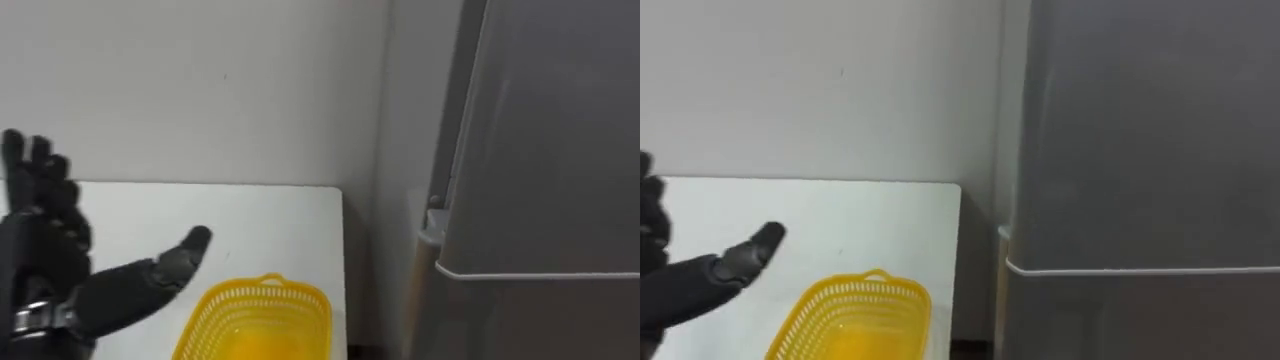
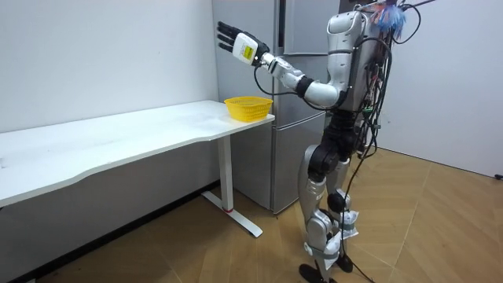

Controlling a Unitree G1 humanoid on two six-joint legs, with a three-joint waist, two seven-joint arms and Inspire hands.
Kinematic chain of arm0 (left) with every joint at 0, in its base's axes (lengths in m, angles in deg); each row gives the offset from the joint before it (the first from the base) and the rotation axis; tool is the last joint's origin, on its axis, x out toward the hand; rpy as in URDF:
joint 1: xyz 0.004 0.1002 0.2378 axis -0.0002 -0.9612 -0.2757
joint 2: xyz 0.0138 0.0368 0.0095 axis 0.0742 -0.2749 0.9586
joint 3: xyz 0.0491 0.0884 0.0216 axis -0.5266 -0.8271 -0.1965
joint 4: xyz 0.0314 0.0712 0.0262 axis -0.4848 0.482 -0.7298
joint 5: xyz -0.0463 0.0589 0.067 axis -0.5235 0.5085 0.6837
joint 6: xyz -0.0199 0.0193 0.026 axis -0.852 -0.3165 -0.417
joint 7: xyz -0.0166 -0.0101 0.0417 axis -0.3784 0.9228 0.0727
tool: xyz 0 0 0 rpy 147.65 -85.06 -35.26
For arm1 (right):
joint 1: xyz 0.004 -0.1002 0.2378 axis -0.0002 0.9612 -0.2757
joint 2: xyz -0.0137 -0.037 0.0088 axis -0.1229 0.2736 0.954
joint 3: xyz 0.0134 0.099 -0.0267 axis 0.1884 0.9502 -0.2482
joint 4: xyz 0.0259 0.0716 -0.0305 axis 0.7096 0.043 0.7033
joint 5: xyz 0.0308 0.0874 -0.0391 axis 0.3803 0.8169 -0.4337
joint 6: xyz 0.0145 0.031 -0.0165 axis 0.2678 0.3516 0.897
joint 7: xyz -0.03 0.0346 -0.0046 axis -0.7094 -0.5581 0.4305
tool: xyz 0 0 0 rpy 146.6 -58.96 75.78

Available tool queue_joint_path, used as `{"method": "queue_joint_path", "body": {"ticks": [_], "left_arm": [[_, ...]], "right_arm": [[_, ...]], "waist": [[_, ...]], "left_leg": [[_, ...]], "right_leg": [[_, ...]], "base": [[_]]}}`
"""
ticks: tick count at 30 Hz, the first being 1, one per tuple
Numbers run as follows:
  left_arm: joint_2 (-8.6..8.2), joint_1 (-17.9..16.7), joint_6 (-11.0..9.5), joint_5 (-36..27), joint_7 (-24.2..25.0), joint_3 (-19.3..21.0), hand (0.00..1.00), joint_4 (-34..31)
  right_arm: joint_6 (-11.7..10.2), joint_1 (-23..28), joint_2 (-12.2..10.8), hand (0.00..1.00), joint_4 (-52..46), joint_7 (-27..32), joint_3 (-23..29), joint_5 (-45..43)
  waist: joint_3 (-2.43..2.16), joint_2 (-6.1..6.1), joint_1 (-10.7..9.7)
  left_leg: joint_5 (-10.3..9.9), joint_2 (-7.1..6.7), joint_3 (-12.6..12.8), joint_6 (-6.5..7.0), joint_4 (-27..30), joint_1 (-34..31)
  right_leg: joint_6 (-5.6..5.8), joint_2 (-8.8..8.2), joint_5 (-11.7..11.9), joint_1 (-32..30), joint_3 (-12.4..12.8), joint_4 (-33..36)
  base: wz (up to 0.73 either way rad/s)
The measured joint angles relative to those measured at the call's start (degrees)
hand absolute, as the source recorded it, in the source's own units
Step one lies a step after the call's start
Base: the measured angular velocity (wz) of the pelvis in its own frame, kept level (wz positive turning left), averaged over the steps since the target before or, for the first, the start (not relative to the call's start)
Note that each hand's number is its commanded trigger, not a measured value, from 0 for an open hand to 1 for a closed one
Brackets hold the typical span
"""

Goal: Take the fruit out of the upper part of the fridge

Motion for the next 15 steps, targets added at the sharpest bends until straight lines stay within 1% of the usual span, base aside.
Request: {"method": "queue_joint_path", "body": {"ticks": [1,2,3,5,9,11,13,15], "left_arm": [[0.10,0.00,0.40,-0.68,2.64,-1.20,0.00,0.06],[0.24,0.01,0.60,-1.26,3.84,-1.67,0.00,0.06],[0.43,0.02,1.15,-2.73,6.23,-2.21,0.00,0.06],[0.47,0.98,2.96,-6.78,10.33,-2.99,0.00,0.06],[0.68,4.01,4.42,-6.84,14.66,-4.38,0.00,0.06],[0.93,5.10,5.22,-6.84,17.38,-4.99,0.00,0.07],[0.94,5.78,5.94,-6.84,19.27,-5.37,0.00,0.06],[0.97,6.32,6.55,-6.83,20.96,-6.25,0.00,0.06]], "right_arm": [[-0.01,-0.51,-0.01,0.00,0.69,-0.01,-0.05,0.00],[-0.02,-0.61,-0.04,0.00,0.82,0.01,-0.08,-0.04],[0.00,-0.74,-0.07,0.00,1.03,0.04,-0.21,-0.09],[0.33,-0.44,-0.04,0.00,1.14,-0.14,-1.27,-0.25],[1.35,-0.40,-0.05,0.00,1.90,-0.26,-1.68,-0.86],[1.97,-0.26,-0.06,0.00,2.02,-0.72,-1.57,-1.18],[2.73,-0.21,-0.09,0.00,1.92,-1.13,-1.58,-1.14],[2.89,-0.18,-0.09,0.00,1.94,-1.29,-1.59,-1.07]], "waist": [[0.02,-0.02,-0.34],[0.02,-0.02,-0.61],[0.01,-0.02,-1.47],[0.03,0.07,-2.13],[0.11,0.29,-2.92],[0.12,0.33,-3.81],[0.05,0.57,-4.52],[-0.04,0.79,-4.62]], "left_leg": [[0.00,0.13,0.77,0.00,-0.01,0.32],[0.00,0.18,1.07,0.00,-0.02,0.35],[0.00,0.23,1.47,0.00,-0.04,0.54],[0.00,0.36,2.11,0.00,-0.12,0.59],[0.00,0.50,2.93,0.00,-0.12,0.65],[0.00,0.50,2.87,0.01,-0.06,0.68],[0.01,0.53,3.06,0.02,0.02,0.61],[0.01,0.65,3.58,0.03,-0.04,0.50]], "right_leg": [[-0.03,0.05,0.03,0.05,0.34,0.00],[-0.05,0.07,0.06,0.08,0.36,0.00],[-0.04,0.09,0.09,0.16,0.41,0.00],[-0.10,0.16,0.13,0.23,0.84,0.01],[-0.13,0.28,0.32,-0.09,1.57,0.17],[-0.11,0.31,0.36,-0.11,1.83,0.03],[-0.11,0.33,0.34,-0.67,2.17,-0.03],[-0.14,0.49,0.36,-1.08,2.77,0.07]], "base": [[-0.17],[-0.12],[-0.04],[-0.08],[-0.08],[-0.08],[-0.07],[-0.12]]}}
